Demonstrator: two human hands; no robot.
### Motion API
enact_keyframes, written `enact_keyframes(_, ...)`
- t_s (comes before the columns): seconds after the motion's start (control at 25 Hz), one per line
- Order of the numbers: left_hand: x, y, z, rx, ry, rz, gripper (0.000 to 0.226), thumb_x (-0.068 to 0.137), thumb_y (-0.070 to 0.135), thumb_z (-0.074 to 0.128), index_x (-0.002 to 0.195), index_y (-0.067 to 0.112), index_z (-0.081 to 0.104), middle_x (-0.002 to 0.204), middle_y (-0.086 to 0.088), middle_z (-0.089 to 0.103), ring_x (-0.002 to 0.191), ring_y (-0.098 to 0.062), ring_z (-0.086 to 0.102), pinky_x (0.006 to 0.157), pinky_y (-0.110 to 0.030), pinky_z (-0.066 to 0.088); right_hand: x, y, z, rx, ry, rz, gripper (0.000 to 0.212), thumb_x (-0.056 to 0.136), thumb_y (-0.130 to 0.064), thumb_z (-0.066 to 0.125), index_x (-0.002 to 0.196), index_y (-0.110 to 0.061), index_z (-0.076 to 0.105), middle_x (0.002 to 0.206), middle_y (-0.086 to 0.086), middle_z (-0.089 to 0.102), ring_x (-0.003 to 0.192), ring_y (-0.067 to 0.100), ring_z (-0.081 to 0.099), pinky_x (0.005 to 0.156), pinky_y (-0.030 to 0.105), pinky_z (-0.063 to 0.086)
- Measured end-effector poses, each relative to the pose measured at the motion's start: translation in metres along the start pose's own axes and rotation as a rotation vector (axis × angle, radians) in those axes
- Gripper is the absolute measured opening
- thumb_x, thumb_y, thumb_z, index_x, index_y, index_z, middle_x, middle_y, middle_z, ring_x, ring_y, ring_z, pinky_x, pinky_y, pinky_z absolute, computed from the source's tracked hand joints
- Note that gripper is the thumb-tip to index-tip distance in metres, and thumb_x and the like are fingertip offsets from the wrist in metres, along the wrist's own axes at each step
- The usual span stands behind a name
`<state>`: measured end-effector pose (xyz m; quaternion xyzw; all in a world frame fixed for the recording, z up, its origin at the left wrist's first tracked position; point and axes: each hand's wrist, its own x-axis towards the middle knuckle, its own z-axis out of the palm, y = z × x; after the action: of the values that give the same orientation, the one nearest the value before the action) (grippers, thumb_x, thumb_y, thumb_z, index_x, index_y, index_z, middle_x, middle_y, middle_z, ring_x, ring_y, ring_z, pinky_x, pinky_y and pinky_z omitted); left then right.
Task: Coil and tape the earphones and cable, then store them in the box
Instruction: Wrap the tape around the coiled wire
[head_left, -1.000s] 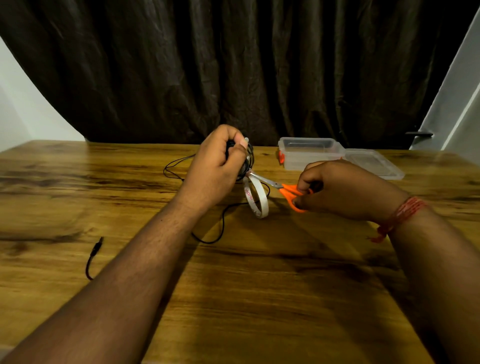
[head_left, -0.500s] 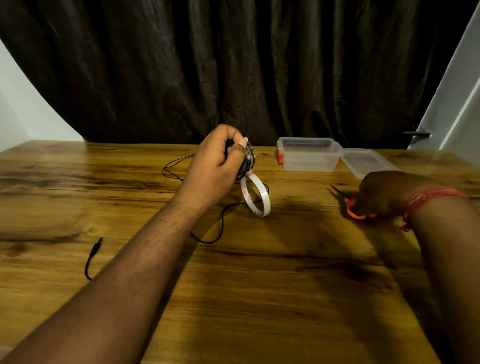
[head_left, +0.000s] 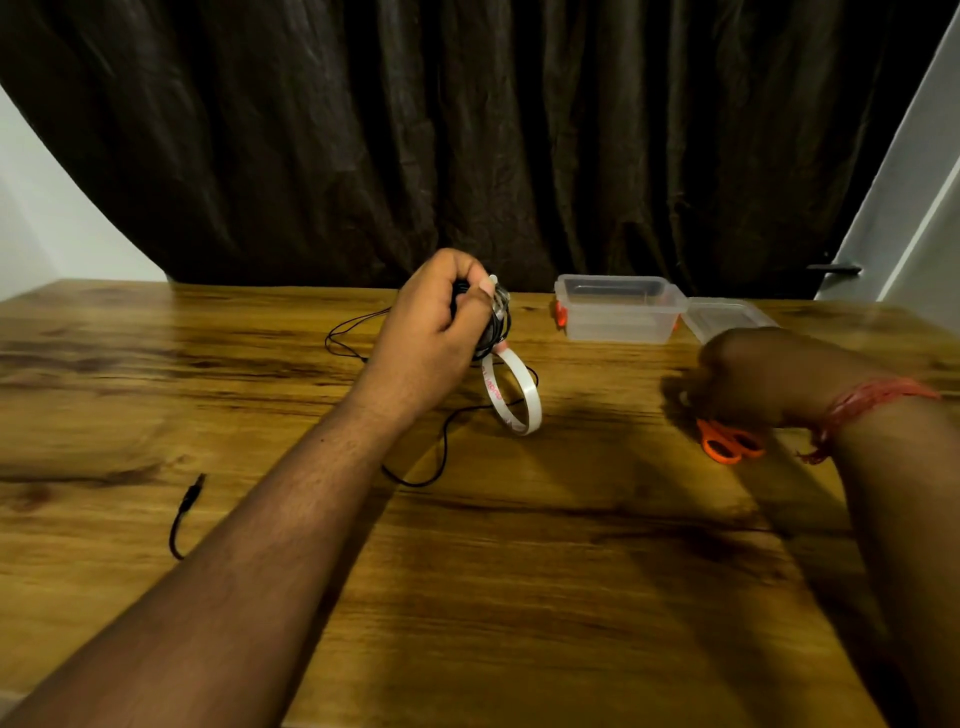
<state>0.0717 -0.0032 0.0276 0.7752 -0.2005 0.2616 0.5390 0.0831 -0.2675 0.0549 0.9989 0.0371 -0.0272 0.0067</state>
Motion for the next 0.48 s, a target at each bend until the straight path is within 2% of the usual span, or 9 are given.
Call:
enact_keyframes(0.04,0.0,0.0,0.0,0.002,0.001,0.001,0.014,0.1,0.017,0.047,0.09,0.025,0.052,0.089,-0.001,0.058,0.075,-0.011,0.069,0.067,-0.052,0.061,0.0,-0.011,0.003,0.121,0.118,-0.116,0.025,0.089,-0.044,0.062,0.081,-0.021,0.061,0.09,0.002,0.064,0.078,0.016,0.057,0.069,0.029,0.044)
enact_keyframes(0.08,0.0,-0.001,0.0,0.005,0.002,0.004,0.014,0.1,0.017,0.047,0.09,0.026,0.052,0.09,-0.002,0.058,0.075,-0.01,0.069,0.066,-0.05,0.061,-0.003,-0.028,0.007,0.318,0.17,-0.235,0.023,0.088,-0.046,0.062,0.086,-0.023,0.063,0.091,-0.002,0.064,0.08,0.014,0.059,0.07,0.03,0.047)
enact_keyframes(0.16,0.0,-0.001,0.0,0.016,0.005,0.02,0.015,0.1,0.018,0.048,0.089,0.027,0.051,0.091,-0.004,0.055,0.075,-0.009,0.065,0.065,-0.044,0.062,-0.015,-0.064,0.017,0.712,0.117,-0.407,0.022,0.088,-0.045,0.062,0.094,-0.024,0.066,0.092,-0.008,0.066,0.075,0.01,0.066,0.069,0.028,0.053)
enact_keyframes(0.2,0.0,-0.001,0.001,0.014,0.009,0.024,0.016,0.1,0.017,0.048,0.088,0.027,0.051,0.091,-0.006,0.053,0.075,-0.009,0.063,0.064,-0.04,0.062,-0.018,-0.079,0.024,0.836,0.075,-0.434,0.021,0.089,-0.04,0.063,0.098,-0.021,0.067,0.092,-0.006,0.068,0.072,0.011,0.069,0.067,0.029,0.055)
enact_keyframes(0.36,0.0,0.0,0.003,-0.022,0.025,0.017,0.017,0.101,0.014,0.048,0.087,0.024,0.05,0.086,-0.003,0.052,0.072,-0.001,0.059,0.063,-0.029,0.06,-0.015,-0.101,0.046,1.151,-0.01,-0.344,0.012,0.09,-0.013,0.066,0.101,-0.008,0.067,0.083,0.012,0.072,0.067,0.018,0.068,0.062,0.033,0.054)
enact_keyframes(0.44,0.0,-0.001,0.003,-0.021,0.032,0.019,0.017,0.101,0.015,0.048,0.087,0.025,0.051,0.087,-0.001,0.052,0.073,-0.001,0.061,0.063,-0.031,0.06,-0.012,-0.098,0.045,1.221,-0.016,-0.297,0.01,0.089,-0.011,0.066,0.098,-0.009,0.069,0.081,0.012,0.072,0.064,0.014,0.065,0.059,0.028,0.052)
enact_keyframes(0.48,0.0,-0.002,0.003,-0.018,0.037,0.019,0.016,0.101,0.016,0.048,0.088,0.026,0.051,0.089,0.0,0.053,0.074,-0.002,0.062,0.063,-0.033,0.061,-0.011,-0.096,0.043,1.182,0.018,-0.296,0.009,0.088,-0.012,0.066,0.095,-0.011,0.07,0.076,0.006,0.071,0.062,0.009,0.063,0.057,0.023,0.051)
